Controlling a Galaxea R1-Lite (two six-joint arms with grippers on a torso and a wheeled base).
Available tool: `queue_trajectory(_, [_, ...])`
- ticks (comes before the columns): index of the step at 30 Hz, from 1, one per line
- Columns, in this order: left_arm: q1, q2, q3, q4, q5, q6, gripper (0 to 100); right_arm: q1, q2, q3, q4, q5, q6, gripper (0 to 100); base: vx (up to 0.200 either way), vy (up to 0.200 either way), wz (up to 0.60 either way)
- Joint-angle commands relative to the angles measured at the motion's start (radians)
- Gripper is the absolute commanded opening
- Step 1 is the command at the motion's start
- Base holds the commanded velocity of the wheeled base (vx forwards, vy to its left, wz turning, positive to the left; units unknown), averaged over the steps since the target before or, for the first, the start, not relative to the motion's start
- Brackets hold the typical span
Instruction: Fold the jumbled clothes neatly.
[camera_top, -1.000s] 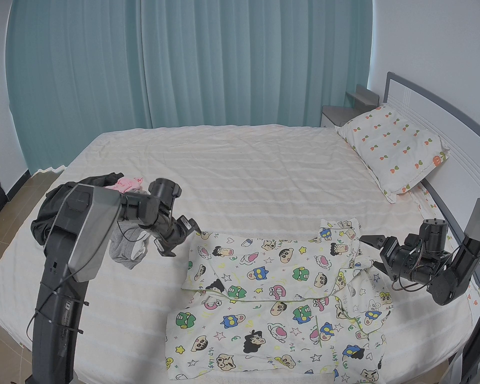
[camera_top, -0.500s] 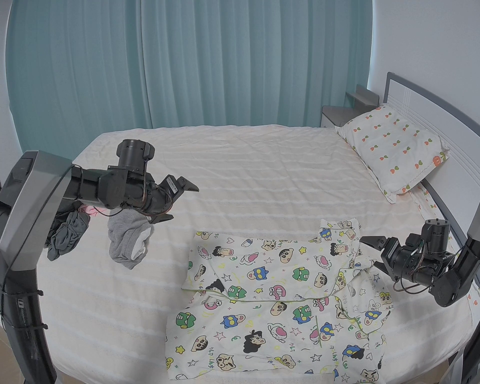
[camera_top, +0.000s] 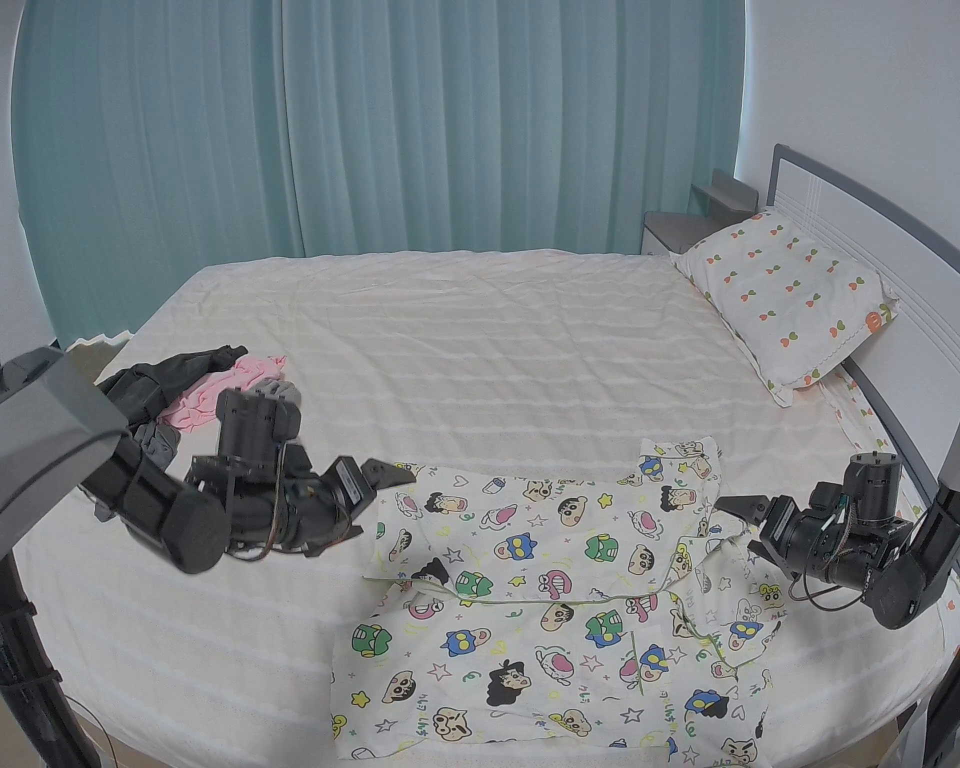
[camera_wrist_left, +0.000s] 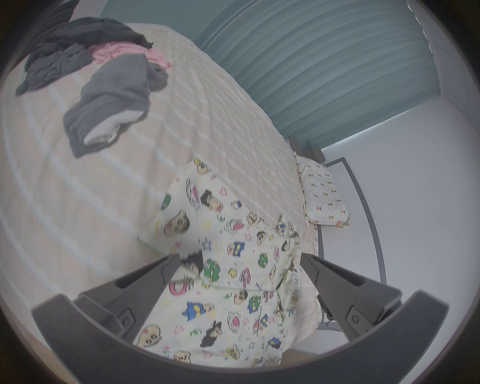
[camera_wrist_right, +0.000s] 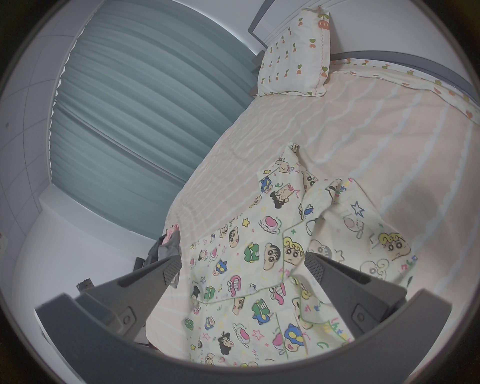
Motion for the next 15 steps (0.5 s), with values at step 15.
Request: queue_trajectory(15, [-0.302, 0.096, 0.614, -0.593, 0.223, -0.139, 100, 0.017, 0.000, 0.175, -0.025, -0.006, -0.166, 100, -0.200, 0.000, 0.00])
